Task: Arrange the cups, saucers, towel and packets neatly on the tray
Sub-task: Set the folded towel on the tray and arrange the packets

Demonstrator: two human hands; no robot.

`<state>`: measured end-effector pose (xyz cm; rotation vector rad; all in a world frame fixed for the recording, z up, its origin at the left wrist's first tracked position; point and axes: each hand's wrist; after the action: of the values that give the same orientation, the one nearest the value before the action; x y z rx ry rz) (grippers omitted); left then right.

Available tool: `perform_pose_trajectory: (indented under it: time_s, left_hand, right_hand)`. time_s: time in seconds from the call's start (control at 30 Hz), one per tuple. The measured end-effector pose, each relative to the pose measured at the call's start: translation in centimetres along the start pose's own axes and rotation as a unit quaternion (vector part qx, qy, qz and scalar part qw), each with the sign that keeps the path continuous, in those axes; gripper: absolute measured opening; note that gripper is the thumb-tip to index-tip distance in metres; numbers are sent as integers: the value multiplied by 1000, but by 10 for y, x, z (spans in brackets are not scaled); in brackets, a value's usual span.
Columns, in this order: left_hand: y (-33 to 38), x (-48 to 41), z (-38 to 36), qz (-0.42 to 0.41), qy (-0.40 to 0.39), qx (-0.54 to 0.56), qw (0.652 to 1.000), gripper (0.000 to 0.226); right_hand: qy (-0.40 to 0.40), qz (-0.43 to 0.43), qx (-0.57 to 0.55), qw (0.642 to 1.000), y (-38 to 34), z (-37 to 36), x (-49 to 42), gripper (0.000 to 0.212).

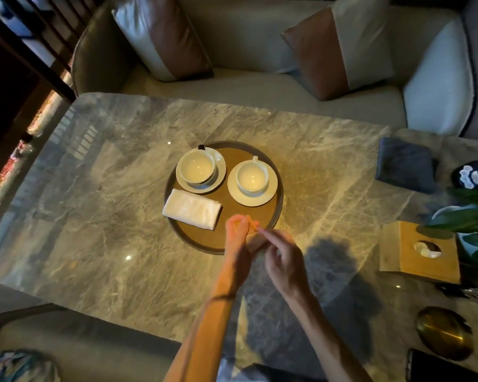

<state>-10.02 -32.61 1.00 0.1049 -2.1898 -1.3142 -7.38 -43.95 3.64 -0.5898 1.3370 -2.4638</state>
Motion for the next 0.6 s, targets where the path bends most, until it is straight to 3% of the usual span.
perform_pose_trajectory:
  time_s: [0.07,0.13,0.27,0.4,0.5,0.6]
  left_hand:
    - [1,-12,-12,-9,13,-9,1000,22]
    - [0,-25,-31,-33,-1,-45,998,31]
    - [-6,-51,-69,-47,-45,14,998,27]
    - [-21,-85,-95,-41,-131,104,985,8]
    - [-36,-102,-102,-58,-181,62,980,28]
    - [-54,-116,-99,-141,-176,-158,961,54]
  right_hand:
    - [15,-76,-144,987,6,19,-7,31]
    - [-51,-150,-298,941,8,27,-21,31]
    - [-36,-159,-346,924,23,44,-52,40]
    - [-38,-144,-463,874,59,72,-77,50]
    - [29,-100,-423,900,86,89,-92,45]
    - [110,-45,-249,961,110,101,-102,40]
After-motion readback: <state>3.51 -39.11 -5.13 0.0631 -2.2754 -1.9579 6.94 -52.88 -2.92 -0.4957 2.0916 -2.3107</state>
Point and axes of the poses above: each hand's wrist, its own x-axis away from the middle knuckle, its own z-axis out of the back of the hand, y = z × x, and after that the axes turned 4 degrees about -y, right-handed
